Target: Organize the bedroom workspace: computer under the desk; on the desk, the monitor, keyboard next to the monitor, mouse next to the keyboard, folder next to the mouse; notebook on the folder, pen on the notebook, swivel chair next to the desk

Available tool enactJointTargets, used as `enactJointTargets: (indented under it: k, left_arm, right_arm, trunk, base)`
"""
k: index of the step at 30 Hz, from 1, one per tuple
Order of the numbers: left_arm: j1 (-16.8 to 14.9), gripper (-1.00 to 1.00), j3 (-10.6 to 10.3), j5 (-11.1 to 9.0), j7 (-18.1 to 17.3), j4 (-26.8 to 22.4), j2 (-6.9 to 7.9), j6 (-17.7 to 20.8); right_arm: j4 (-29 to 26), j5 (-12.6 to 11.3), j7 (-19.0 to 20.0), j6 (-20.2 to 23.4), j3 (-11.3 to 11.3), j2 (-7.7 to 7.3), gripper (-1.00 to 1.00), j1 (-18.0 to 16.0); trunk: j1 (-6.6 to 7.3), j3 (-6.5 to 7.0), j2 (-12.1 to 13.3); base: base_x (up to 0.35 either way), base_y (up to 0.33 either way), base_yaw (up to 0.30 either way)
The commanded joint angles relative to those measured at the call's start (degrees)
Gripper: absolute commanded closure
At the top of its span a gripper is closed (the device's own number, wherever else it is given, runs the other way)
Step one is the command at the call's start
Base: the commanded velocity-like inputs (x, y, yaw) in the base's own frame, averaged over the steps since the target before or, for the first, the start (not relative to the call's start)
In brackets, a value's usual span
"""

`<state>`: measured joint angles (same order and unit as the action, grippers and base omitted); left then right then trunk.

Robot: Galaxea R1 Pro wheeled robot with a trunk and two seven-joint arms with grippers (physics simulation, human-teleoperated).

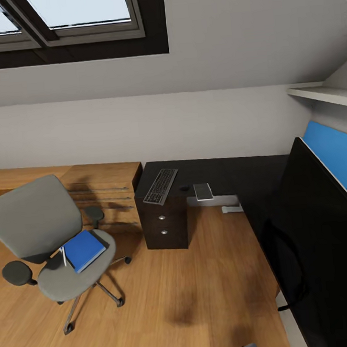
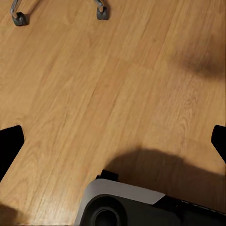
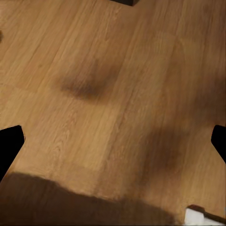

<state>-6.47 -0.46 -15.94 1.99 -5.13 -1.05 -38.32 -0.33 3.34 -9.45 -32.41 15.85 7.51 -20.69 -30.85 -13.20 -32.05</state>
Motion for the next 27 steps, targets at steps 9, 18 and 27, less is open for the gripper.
enactJointTargets:
  k: [9, 18, 27]
  left_arm:
    - [-0.04, -1.0, -0.08, 0.03, 0.21, 0.03, -0.03, -0.18]
    - [-0.04, -1.0, -0.15, 0.03, 0.14, 0.1, -0.09, -0.18]
    - [-0.04, -1.0, -0.15, 0.03, 0.16, 0.1, -0.1, -0.18]
  right_arm:
    - [0.07, 0.36, -0.57, -0.03, 0.32, -0.02, -1.0, -0.05]
    - [0.11, 0.42, -0.57, -0.03, 0.32, -0.04, -1.0, -0.05]
    - [0.15, 0.44, -0.57, -0.03, 0.32, -0.04, -1.0, -0.05]
  trunk:
    - [0.02, -0.9, -0.09]
    - [0.02, -1.51, -0.09]
    - [0.02, -1.85, -0.09]
  base:
    - [-0.329, 0.0, 0.0]
    - [-0.332, 0.0, 0.0]
    - [-0.333, 0.0, 0.0]
